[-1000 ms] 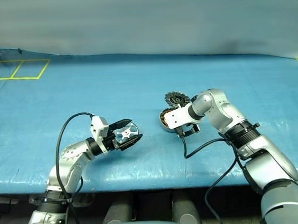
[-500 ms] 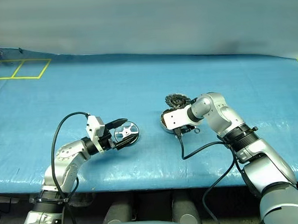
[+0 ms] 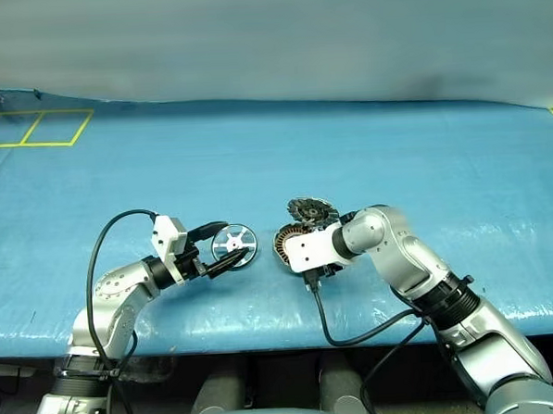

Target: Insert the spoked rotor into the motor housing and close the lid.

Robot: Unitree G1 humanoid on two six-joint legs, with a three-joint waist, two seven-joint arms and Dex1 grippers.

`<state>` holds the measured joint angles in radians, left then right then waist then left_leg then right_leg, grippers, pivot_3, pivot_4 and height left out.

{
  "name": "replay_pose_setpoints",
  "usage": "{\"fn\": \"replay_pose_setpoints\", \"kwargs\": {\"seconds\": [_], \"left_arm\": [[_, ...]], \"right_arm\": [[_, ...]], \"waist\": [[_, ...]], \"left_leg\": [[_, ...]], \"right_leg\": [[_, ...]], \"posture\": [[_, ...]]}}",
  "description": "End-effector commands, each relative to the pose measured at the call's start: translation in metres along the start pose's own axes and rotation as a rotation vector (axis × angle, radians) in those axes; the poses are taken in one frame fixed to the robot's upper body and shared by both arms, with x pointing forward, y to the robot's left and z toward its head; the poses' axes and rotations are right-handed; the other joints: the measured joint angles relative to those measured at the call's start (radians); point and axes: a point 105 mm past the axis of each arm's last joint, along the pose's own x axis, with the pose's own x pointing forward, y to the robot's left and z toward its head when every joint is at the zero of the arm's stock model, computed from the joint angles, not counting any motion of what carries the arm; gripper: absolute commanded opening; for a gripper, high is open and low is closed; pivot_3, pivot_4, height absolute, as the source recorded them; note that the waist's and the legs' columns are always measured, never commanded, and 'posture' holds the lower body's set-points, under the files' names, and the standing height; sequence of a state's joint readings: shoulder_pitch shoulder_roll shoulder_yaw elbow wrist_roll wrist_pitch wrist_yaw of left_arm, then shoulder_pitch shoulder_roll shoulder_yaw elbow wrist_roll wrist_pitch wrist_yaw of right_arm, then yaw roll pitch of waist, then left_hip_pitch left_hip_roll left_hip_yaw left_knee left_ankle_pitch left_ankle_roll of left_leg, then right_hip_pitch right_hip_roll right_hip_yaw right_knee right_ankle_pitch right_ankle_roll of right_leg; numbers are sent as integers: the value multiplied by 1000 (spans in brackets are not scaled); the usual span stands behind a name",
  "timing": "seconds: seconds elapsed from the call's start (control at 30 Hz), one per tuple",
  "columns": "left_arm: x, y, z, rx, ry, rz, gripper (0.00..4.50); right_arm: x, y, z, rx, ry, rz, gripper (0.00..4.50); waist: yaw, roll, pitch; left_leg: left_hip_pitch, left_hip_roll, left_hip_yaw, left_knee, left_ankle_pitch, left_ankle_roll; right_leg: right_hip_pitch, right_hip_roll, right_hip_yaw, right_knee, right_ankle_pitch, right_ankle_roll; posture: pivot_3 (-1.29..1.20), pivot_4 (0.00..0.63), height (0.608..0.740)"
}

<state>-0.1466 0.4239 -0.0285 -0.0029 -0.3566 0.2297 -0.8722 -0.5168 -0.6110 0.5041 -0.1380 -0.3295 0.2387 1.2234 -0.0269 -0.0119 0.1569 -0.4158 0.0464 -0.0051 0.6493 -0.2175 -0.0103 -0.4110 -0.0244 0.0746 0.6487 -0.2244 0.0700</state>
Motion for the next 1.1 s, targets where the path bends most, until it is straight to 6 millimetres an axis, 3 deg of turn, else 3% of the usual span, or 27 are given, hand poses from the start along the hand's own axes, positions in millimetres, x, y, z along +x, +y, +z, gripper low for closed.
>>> {"fn": "replay_pose_setpoints", "kwargs": {"seconds": [0.03, 0.5, 0.57, 0.6, 0.93, 1.1], "left_arm": [[1, -2, 13, 35, -36, -9, 4500], [2, -2, 13, 31, -36, -4, 4500], [2, -2, 14, 32, -37, -4, 4500], [2, -2, 14, 32, -38, -4, 4500], [6, -3, 15, 30, -40, -22, 4500], [9, -6, 16, 29, -44, -52, 4500]], "right_arm": [[-4, 1, 19, -48, -53, -20, 2404], [6, 12, 23, -62, -60, 44, 2404], [4, 6, 26, -86, -65, -1, 2944], [3, 3, 27, -99, -64, -22, 3127], [-23, -10, 37, -106, -103, -131, 3127], [-42, -13, 35, -14, -139, -230, 3127]], "waist": [[0, 0, 0], [-5, 0, 0], [-5, -1, 0], [-5, 0, 0], [-1, 0, 0], [4, -1, 0]], "left_leg": [[0, 0, 0, 0, 0, 0], [1, 0, 0, 0, 0, 0], [1, 0, 0, 0, 0, 0], [1, 0, 0, -1, 0, 0], [0, 0, 0, 0, 0, 0], [0, 0, 0, 0, 0, 0]], "right_leg": [[0, 0, 0, 0, 0, 0], [1, 0, 0, 0, 0, 0], [1, 0, 0, 0, 0, 0], [0, 0, 0, 0, 0, 0], [0, 0, 0, 0, 0, 0], [0, 0, 0, 0, 0, 0]], "posture": [[0, 150, 740], [0, 150, 740], [0, 150, 740], [0, 150, 740], [0, 150, 740], [0, 150, 740]]}}
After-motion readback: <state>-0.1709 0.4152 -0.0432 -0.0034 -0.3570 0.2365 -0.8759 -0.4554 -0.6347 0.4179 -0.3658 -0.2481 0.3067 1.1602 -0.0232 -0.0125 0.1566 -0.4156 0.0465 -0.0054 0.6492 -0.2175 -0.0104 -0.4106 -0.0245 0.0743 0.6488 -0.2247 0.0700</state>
